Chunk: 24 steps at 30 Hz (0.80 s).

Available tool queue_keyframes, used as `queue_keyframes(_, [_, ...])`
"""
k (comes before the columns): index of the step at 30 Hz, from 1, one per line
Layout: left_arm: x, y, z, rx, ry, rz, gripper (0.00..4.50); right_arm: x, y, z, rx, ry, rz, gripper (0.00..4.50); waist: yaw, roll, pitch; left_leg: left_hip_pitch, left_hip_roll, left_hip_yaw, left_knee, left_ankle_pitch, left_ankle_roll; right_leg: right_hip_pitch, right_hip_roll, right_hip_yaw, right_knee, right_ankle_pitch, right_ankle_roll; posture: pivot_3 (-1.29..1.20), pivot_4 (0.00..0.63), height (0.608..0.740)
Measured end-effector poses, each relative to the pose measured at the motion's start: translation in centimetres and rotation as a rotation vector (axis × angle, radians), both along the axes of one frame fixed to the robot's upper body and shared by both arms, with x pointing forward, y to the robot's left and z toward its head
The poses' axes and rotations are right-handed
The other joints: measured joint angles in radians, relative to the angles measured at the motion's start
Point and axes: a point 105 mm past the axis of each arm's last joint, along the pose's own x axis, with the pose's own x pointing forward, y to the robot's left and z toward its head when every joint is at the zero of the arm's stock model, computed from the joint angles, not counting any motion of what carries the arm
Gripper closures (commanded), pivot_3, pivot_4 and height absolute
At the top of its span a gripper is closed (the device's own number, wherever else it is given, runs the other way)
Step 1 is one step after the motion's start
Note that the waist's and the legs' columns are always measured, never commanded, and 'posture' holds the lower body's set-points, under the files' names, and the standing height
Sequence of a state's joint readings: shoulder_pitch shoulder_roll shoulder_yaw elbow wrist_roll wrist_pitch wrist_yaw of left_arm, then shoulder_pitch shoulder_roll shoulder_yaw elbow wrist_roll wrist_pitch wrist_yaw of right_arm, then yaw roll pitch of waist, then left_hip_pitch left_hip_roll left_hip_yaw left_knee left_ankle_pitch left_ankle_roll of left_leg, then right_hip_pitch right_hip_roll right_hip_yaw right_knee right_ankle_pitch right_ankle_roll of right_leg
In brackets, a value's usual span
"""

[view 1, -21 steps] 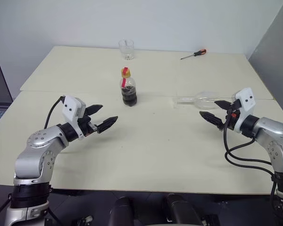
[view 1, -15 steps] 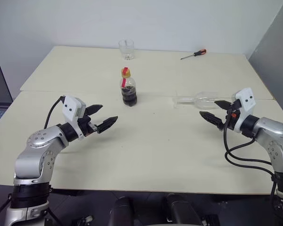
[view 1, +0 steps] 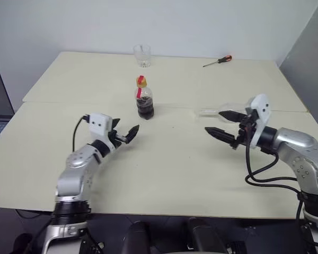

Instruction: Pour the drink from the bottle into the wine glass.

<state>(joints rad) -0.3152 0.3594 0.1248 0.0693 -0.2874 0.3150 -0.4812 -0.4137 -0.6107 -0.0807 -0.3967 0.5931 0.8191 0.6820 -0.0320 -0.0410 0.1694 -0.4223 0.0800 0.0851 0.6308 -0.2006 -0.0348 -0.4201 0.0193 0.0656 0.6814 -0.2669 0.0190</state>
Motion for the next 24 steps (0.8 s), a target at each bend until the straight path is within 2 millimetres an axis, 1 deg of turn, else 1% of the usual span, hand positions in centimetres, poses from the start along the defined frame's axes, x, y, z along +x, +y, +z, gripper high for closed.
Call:
queue_keyframes(2, [0.4,-0.4,-0.5,0.001,-0.003,0.014,0.04,-0.2,0.8,-0.4,0.0,0.011,0.016,0.0,0.001,0.0,0.0,0.0,0.0,0.0,0.0,0.0,0.0,0.0,0.0,0.0,0.0,0.0,0.0,0.0,0.15,0.74])
queue_keyframes(4, [1.0,-0.9,-0.4,-0.006,-0.02,0.018,0.04,-0.4,1.6,-0.7,0.001,0.016,0.034,0.0,0.001,0.0,0.0,-0.001,0.0,0.0,0.001,0.0,0.0,0.0,0.0,0.0,0.0,0.0,0.0,0.0,0.15,0.74])
queue_keyframes(12, [3.2,-2.2,1.7,-0.012,-0.12,0.004,0.04,-1.5,3.6,-1.5,-0.025,0.029,0.092,0.0,0.001,0.0,0.0,-0.001,0.0,0.0,0.001,0.0,0.0,0.0,0.0,-0.003,0.0,0.0,0.0,0.0,0.15,0.74])
queue_keyframes(15, [4.4,-2.6,2.3,-0.015,-0.132,-0.005,0.04,-1.7,4.2,-1.8,-0.017,0.036,0.104,0.0,0.001,0.0,0.0,-0.002,-0.001,0.0,0.002,0.0,0.0,0.0,0.0,-0.003,0.0,0.0,0.0,0.0,0.15,0.74])
queue_keyframes(18, [5.2,-2.9,2.8,-0.014,-0.151,-0.02,0.04,-1.5,4.1,-1.8,-0.021,0.032,0.087,0.0,0.001,0.0,0.0,-0.002,-0.001,0.0,0.002,0.0,0.0,0.0,0.0,-0.003,0.0,0.0,0.0,0.0,0.15,0.74])
queue_keyframes(24, [6.3,-2.9,2.1,-0.006,-0.142,-0.026,0.04,-1.5,3.6,-2.4,-0.032,0.046,0.066,0.0,0.001,0.0,0.0,-0.003,-0.001,0.0,0.002,0.0,0.0,0.0,0.0,-0.005,0.0,0.0,0.0,0.0,0.15,0.74])
